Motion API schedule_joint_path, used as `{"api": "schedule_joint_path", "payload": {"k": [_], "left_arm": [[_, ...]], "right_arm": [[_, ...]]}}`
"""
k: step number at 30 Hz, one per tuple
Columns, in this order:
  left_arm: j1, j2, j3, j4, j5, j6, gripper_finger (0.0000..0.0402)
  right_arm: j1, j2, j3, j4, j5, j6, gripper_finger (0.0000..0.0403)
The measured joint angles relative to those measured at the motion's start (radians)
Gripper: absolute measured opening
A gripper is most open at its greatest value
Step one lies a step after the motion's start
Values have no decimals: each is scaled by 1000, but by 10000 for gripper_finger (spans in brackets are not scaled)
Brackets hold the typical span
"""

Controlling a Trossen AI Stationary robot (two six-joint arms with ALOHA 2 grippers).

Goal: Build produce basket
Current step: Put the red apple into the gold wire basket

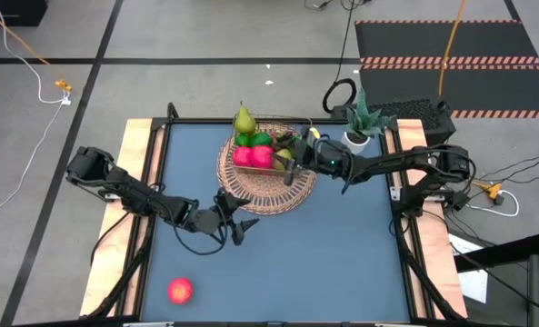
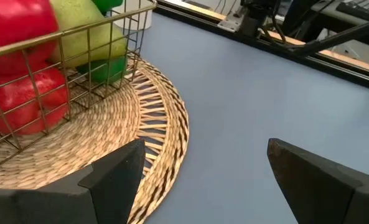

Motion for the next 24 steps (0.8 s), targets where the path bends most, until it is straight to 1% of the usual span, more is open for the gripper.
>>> {"api": "schedule_joint_path", "payload": {"k": [3,7,9,12,13,14,16,17,18,19,20,22,23,24], "left_arm": [[0,0,0,12,-3,3,337],[0,0,0,4,-87,-32,337],[1,-16,0,-46,-81,-66,337],[-11,-107,28,-183,30,-100,337],[-27,-148,42,-229,55,-100,337],[-51,-188,56,-275,60,-91,337],[-108,-249,80,-340,61,-43,337],[-138,-278,85,-367,71,-8,337],[-169,-306,89,-391,105,27,337],[-196,-332,98,-397,171,59,337],[-224,-352,108,-395,259,79,337],[-282,-377,120,-395,412,64,337],[-317,-378,127,-409,451,39,337],[-352,-376,137,-431,457,23,337]], "right_arm": [[6,0,0,-5,-27,65,160],[47,0,0,0,-128,122,199],[79,0,0,2,-186,135,212],[138,0,0,20,-283,136,229],[163,0,0,25,-311,136,235],[191,0,0,28,-329,136,241],[251,3,0,29,-325,125,254],[281,15,4,31,-306,109,261],[308,37,18,32,-283,94,268],[331,66,40,31,-264,88,276],[354,102,65,19,-251,89,284],[392,191,146,-13,-258,111,300],[408,239,196,-19,-256,121,308],[424,284,247,-27,-255,129,316]]}}
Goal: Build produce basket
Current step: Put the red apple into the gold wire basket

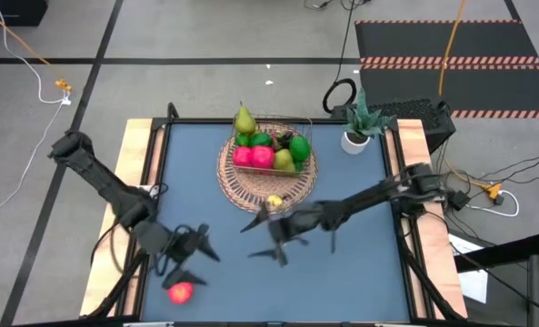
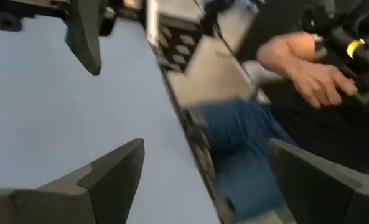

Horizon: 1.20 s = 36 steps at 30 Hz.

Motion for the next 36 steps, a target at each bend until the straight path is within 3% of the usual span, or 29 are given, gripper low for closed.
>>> {"api": "schedule_joint_path", "payload": {"k": [4,10,12,15,20,23,28,32,36], "left_arm": [[-110,46,119,-180,-68,-84,320],[-179,206,366,-635,-118,-275,257],[-200,263,413,-757,-104,-383,237],[-221,339,451,-861,20,-588,210],[-253,429,457,-867,349,-966,177],[-278,464,457,-865,473,-1145,166],[-322,507,457,-864,432,-1314,153],[-351,558,457,-854,312,-1306,130],[-355,606,457,-829,297,-1272,105]], "right_arm": [[53,197,234,-39,-1,-9,349],[95,437,523,-149,-14,4,384],[93,488,593,-205,-72,5,391],[92,572,694,-202,-164,44,395],[94,703,869,-189,-212,50,396],[93,767,952,-197,-210,39,396],[92,808,1015,-217,-209,56,396],[86,805,1018,-241,-211,64,396],[71,807,1018,-266,-210,89,396]]}}
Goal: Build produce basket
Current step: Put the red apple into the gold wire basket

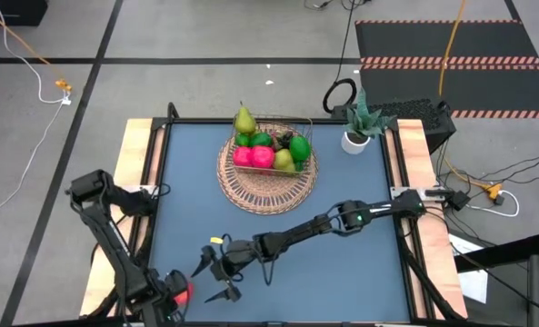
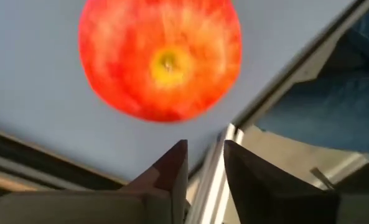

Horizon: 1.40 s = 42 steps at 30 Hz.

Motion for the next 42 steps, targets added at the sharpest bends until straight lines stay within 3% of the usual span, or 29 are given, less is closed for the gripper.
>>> {"api": "schedule_joint_path", "payload": {"k": [3,7,11,14,18,22,33,38,42], "left_arm": [[5,29,0,1,-62,31,89],[32,70,-16,53,-259,166,68],[104,94,-41,133,-264,329,45],[165,100,-59,165,-253,435,30],[220,104,-60,192,-159,514,10],[233,98,-36,204,-63,517,4],[167,86,80,161,-24,475,15],[116,84,194,-64,-26,394,5],[63,84,204,-253,-58,299,11]], "right_arm": [[-9,-1,0,-19,0,-3,396],[-16,-1,0,-85,0,18,396],[-22,-7,2,-185,10,-24,396],[-25,-5,2,-216,106,-44,396],[-27,-3,-1,-230,179,-54,396],[-27,-9,-2,-236,182,-63,396],[-26,-5,-3,-253,183,-87,396],[-27,-6,-3,-243,183,-87,396],[-26,-7,-3,-241,183,-65,396]]}}
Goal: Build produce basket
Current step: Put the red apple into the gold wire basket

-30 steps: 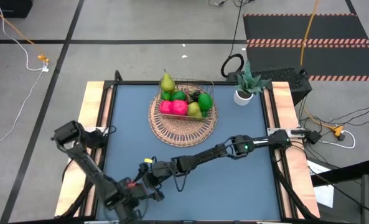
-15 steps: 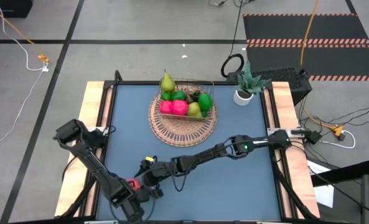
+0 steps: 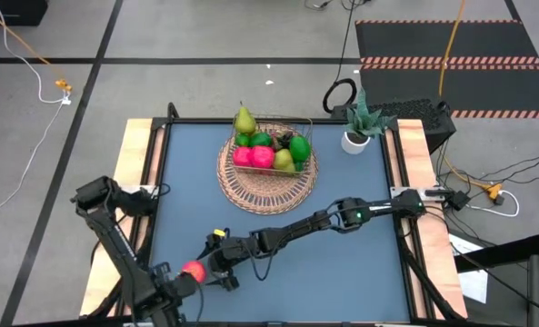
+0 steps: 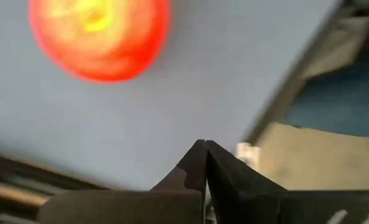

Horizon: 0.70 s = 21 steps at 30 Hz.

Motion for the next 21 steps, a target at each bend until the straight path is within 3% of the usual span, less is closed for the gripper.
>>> {"api": "schedule_joint_path", "payload": {"k": [4,13,21], "left_arm": [[-33,0,-93,23,-20,-50,4],[14,-7,-368,416,-46,-8,3],[112,-6,-408,494,-14,152,3]], "right_arm": [[0,0,0,1,5,31,396],[-1,0,0,21,9,60,396],[-14,-2,0,-98,59,55,396]]}}
